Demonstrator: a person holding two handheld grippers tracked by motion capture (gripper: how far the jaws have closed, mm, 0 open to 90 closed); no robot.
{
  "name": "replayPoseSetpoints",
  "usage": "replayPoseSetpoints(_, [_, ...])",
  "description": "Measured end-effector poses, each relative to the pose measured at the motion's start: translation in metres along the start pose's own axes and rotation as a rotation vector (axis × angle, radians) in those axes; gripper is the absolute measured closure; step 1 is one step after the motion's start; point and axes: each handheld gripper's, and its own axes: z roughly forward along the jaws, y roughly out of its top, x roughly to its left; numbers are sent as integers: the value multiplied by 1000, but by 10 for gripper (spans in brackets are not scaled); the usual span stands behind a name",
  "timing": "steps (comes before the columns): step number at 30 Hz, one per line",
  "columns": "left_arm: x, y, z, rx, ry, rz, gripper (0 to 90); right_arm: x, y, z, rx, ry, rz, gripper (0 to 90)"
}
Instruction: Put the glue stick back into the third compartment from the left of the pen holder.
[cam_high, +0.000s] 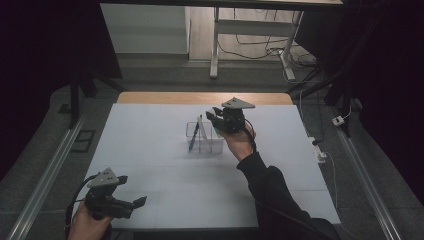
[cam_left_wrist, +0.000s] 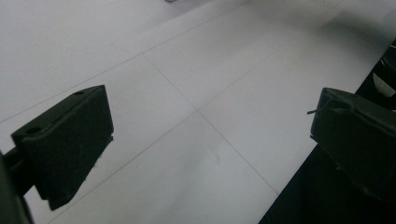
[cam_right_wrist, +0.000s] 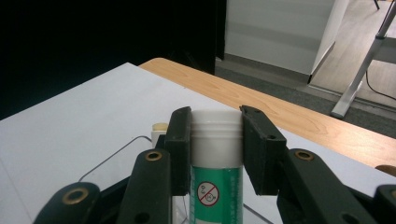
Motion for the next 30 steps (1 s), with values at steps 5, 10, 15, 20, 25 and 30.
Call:
replayPoseSetpoints(5, [0,0,1,3,0,1,0,-1,-3,7,0,-4,2,654])
replayPoseSetpoints(10, [-1,0,1,6,1,2,0,-2,-7,13,5,-13,3,653])
replayPoseSetpoints(15, [-1,0,1,10,1,5,0,-2,-13,16,20,-13,3,652])
replayPoseSetpoints(20, [-1,0,1,11,-1,5,0,-1,-18,17,37,-16,-6,649])
replayPoseSetpoints(25, [-1,1,1,13,-1,6,0,0,-19,16,60,-9,-24,643])
replayPoseSetpoints(30, [-1,1,2,14,-2,6,0,-3,-18,12,72,-15,-10,579])
